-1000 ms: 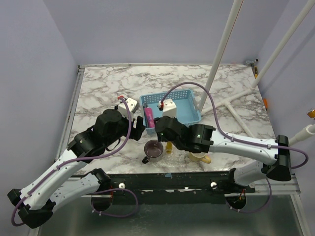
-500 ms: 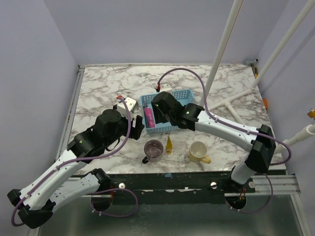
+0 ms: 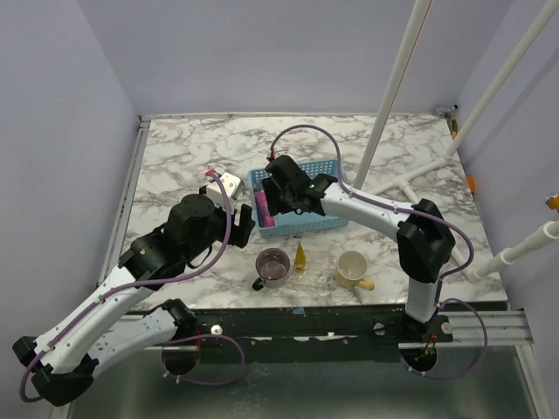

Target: Prepare toiletry sets of a toothbrush and toothpaste on the tray

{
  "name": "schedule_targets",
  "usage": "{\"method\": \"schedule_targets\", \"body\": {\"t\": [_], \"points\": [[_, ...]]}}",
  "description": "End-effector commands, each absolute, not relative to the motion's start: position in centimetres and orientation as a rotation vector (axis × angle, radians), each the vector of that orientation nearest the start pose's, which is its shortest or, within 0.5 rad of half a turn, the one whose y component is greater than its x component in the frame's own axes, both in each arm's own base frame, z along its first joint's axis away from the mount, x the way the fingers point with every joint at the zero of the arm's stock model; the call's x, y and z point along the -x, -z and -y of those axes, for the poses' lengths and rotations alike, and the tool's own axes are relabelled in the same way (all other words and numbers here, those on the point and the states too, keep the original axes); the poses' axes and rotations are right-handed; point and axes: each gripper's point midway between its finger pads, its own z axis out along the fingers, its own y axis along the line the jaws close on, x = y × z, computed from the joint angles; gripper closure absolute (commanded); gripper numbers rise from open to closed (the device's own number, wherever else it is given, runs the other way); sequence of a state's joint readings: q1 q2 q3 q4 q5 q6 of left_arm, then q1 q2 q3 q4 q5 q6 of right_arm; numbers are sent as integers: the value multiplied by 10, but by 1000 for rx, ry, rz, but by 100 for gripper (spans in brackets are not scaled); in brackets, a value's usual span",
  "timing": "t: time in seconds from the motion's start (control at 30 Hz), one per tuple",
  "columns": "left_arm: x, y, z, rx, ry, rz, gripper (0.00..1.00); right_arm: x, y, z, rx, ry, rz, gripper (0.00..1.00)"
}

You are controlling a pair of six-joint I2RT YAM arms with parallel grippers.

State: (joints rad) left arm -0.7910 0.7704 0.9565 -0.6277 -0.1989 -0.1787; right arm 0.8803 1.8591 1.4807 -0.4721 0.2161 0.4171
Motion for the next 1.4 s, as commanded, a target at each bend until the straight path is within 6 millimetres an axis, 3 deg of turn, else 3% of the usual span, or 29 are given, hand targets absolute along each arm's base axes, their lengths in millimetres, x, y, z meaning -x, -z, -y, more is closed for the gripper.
{"method": "schedule_targets", "body": {"t": [0.0, 0.37, 0.87, 1.0, 1.13, 1.37], "points": [[-209, -261, 165, -459, 397, -1964, 26, -334, -121, -381, 500, -451, -2356, 43], [-209, -264, 164, -457, 400, -1956, 26, -354, -84, -388, 499, -446, -2420, 43], [-208, -263, 165, -465, 408, -1960, 26, -359, -42, -392, 518, -451, -2485, 44], [-208, -263, 165, -463, 405, -1961, 26, -359, -37, -393, 515, -463, -2495, 52], [-208, -263, 164, -461, 404, -1961, 26, -359, -36, -393, 513, -471, -2495, 71], [-209, -262, 164, -462, 399, -1966, 26, -363, -58, -391, 492, -477, -2454, 78]]}}
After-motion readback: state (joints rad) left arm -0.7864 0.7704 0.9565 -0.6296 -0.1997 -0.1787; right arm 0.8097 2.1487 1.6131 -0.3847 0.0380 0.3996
